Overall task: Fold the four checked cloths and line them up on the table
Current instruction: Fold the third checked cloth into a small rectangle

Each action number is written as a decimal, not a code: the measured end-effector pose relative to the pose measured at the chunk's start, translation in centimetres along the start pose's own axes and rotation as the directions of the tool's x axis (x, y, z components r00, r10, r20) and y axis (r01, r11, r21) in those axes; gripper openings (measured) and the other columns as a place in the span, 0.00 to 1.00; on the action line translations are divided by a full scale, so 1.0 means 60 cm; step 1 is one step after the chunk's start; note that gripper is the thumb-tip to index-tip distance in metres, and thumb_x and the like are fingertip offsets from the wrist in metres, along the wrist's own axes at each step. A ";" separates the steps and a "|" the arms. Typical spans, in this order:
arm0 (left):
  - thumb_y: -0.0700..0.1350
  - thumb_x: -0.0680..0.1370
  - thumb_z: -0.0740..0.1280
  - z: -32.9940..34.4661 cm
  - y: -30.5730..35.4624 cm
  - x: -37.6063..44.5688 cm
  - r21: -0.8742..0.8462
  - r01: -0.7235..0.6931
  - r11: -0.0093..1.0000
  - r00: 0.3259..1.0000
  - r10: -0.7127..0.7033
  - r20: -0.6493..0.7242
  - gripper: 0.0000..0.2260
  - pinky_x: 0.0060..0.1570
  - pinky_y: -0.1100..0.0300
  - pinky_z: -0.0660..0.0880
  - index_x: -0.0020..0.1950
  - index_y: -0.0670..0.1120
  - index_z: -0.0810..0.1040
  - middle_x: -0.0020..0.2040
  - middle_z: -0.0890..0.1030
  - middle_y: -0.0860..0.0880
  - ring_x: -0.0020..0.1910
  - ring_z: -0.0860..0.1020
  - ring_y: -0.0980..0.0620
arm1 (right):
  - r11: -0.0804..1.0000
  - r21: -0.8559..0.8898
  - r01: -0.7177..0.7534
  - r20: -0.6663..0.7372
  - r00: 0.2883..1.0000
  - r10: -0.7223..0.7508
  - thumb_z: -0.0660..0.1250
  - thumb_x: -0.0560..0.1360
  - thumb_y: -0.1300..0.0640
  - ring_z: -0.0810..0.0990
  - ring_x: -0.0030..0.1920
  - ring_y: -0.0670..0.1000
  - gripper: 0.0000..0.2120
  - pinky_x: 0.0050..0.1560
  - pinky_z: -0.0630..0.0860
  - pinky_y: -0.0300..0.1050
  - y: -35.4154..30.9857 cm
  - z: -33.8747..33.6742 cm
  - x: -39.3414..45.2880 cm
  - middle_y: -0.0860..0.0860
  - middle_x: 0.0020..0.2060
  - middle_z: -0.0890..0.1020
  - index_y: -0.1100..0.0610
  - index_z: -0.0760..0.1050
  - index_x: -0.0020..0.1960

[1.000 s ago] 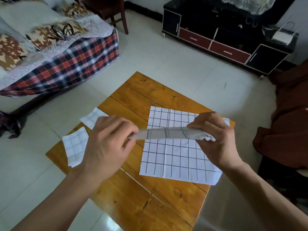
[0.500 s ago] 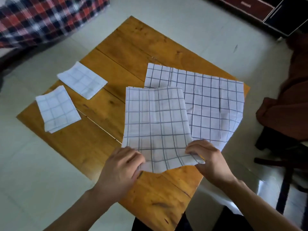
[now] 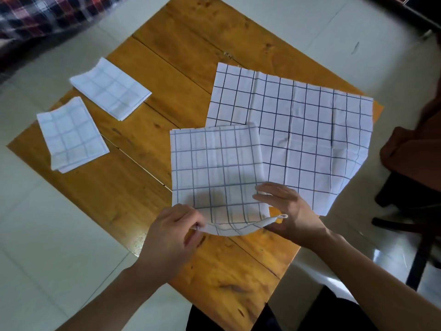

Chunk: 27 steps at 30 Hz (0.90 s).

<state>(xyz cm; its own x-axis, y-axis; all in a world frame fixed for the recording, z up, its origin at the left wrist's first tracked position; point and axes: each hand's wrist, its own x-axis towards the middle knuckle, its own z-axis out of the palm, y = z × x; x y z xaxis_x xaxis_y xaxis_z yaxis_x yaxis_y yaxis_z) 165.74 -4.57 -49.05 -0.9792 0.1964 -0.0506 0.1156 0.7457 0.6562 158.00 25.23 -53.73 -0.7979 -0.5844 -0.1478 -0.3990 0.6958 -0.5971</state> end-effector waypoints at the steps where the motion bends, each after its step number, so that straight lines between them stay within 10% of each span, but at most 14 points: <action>1: 0.43 0.73 0.67 -0.003 -0.003 -0.002 -0.020 0.021 1.000 1.000 -0.021 -0.011 0.02 0.43 0.58 0.75 0.43 0.50 0.78 0.41 0.78 0.57 0.42 0.75 0.57 | 1.000 -0.002 0.010 0.020 1.000 -0.010 0.76 0.65 0.48 0.72 0.69 0.49 0.30 0.66 0.73 0.54 0.002 0.000 0.006 0.47 0.66 0.77 0.52 0.78 0.66; 10: 0.47 0.77 0.66 -0.021 -0.014 0.008 -0.060 0.058 0.997 0.994 -0.063 -0.084 0.04 0.42 0.68 0.72 0.45 0.49 0.80 0.41 0.79 0.57 0.44 0.75 0.61 | 0.998 -0.040 0.039 0.085 0.996 -0.035 0.75 0.68 0.42 0.71 0.69 0.47 0.29 0.66 0.72 0.53 0.016 0.019 0.013 0.45 0.66 0.76 0.48 0.75 0.67; 18: 0.45 0.74 0.69 -0.059 0.001 0.027 -0.236 0.120 0.964 0.987 -0.142 -0.080 0.01 0.43 0.71 0.74 0.44 0.49 0.81 0.41 0.81 0.57 0.45 0.79 0.57 | 0.996 0.010 0.093 -0.149 0.985 -0.091 0.65 0.77 0.45 0.81 0.59 0.54 0.18 0.57 0.78 0.53 0.006 0.039 0.016 0.52 0.55 0.83 0.58 0.82 0.55; 22: 0.43 0.74 0.74 -0.080 0.004 0.051 -0.328 0.144 0.934 0.982 -0.177 -0.070 0.03 0.40 0.66 0.78 0.46 0.49 0.82 0.41 0.82 0.57 0.44 0.82 0.54 | 0.988 0.155 -0.003 -0.293 0.955 0.049 0.58 0.80 0.38 0.82 0.48 0.44 0.27 0.51 0.75 0.31 -0.038 0.025 0.028 0.49 0.44 0.85 0.59 0.84 0.46; 27: 0.44 0.68 0.80 -0.084 -0.028 0.076 -0.545 0.427 0.722 0.884 -0.459 0.085 0.26 0.46 0.59 0.82 0.61 0.59 0.75 0.53 0.82 0.58 0.55 0.81 0.56 | 0.959 0.131 -0.250 -0.350 0.894 0.281 0.74 0.73 0.59 0.81 0.40 0.44 0.06 0.41 0.71 0.28 -0.036 0.032 0.040 0.49 0.42 0.86 0.58 0.85 0.49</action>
<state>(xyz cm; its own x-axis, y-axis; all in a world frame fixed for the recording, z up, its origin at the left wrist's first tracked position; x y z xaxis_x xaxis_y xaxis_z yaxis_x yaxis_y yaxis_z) 160.24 -8.16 -46.58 -0.9051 -0.1145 -0.4096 -0.4251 0.2747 0.8625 157.84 21.53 -54.33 -0.9833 -0.1806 -0.0239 -0.1239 0.7591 -0.6391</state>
